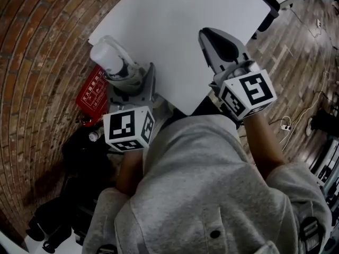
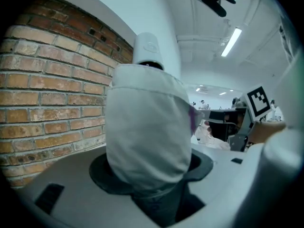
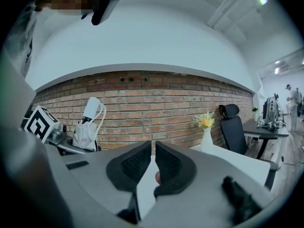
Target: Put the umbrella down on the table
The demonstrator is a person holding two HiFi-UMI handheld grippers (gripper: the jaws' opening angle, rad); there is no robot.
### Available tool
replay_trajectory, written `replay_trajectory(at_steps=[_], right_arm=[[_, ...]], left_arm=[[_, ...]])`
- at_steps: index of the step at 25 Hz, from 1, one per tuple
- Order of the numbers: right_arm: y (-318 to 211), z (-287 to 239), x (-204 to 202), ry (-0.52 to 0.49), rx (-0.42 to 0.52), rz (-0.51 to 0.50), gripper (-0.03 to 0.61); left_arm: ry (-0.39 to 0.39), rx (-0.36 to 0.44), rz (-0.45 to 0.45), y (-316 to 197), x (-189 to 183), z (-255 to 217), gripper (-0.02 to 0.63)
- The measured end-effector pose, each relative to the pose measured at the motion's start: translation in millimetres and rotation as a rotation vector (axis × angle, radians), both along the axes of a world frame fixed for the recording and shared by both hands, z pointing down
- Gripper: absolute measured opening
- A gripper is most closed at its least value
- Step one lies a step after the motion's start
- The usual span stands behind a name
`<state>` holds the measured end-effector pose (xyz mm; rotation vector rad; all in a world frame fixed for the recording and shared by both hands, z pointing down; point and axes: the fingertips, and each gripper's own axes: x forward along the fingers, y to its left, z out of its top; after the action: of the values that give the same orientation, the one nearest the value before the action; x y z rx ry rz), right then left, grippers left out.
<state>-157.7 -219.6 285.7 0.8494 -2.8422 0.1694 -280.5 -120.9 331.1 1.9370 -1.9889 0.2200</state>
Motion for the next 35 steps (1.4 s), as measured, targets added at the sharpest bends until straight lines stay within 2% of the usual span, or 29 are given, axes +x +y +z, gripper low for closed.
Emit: replay_trajectory(at_steps=[9, 15, 35], right_arm=[[-10.7, 8.3, 4.2, 0.002, -0.016, 0.030, 0.041], [-20.2, 15.1, 7.3, 0.000, -0.027, 0.032, 0.041], [-32.9, 43.2, 41.3, 0.009, -0.098, 0.078, 0.041]], left_arm=[[0.012, -0.059, 0.051, -14.5, 4.5, 20.8, 0.275], [-0.013, -0.105, 0.054, -24.9, 1.3, 41.1, 0.275], [-0.036, -0.238, 0.150, -47.8, 37.2, 105.5, 0.275]])
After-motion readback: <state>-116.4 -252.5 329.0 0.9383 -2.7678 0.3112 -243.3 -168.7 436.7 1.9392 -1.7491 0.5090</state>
